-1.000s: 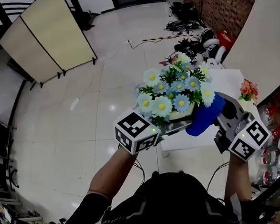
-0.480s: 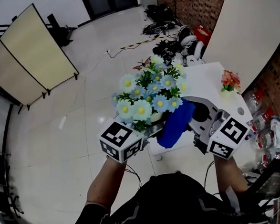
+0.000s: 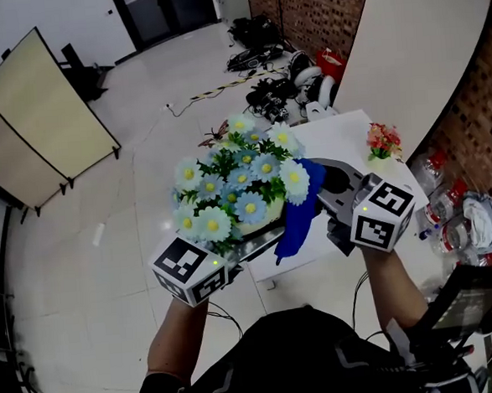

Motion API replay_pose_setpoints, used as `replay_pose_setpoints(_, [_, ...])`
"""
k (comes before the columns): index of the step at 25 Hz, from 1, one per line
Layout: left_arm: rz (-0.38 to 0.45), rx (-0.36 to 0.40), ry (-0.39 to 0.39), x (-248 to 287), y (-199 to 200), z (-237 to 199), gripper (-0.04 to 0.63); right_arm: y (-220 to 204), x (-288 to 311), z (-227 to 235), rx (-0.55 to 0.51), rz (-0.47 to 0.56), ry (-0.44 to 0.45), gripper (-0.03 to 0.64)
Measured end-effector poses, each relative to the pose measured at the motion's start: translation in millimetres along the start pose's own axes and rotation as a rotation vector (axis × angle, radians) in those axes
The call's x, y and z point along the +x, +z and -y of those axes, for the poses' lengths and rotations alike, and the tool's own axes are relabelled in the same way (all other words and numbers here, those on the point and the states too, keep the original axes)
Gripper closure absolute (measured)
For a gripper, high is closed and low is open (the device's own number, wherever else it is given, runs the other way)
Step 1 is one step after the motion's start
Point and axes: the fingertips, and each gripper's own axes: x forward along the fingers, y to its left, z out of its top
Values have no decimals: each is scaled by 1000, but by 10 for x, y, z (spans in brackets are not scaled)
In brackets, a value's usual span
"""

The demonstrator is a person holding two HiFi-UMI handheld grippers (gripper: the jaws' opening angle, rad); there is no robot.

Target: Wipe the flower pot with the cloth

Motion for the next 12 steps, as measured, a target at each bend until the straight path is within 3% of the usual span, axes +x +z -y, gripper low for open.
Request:
replay_pose_setpoints(6, [-1,18,-27,52,1,267,29,-32,-72,275,-22,-8,-12,552])
replay_pose_setpoints(10, [43,-25,-101,-22,178,330,29,35,115,153,-81,-37,64,552])
replay_pose_setpoints(12, [31,2,-110,22,105,518,29,2,20,91,-114,-35,102,552])
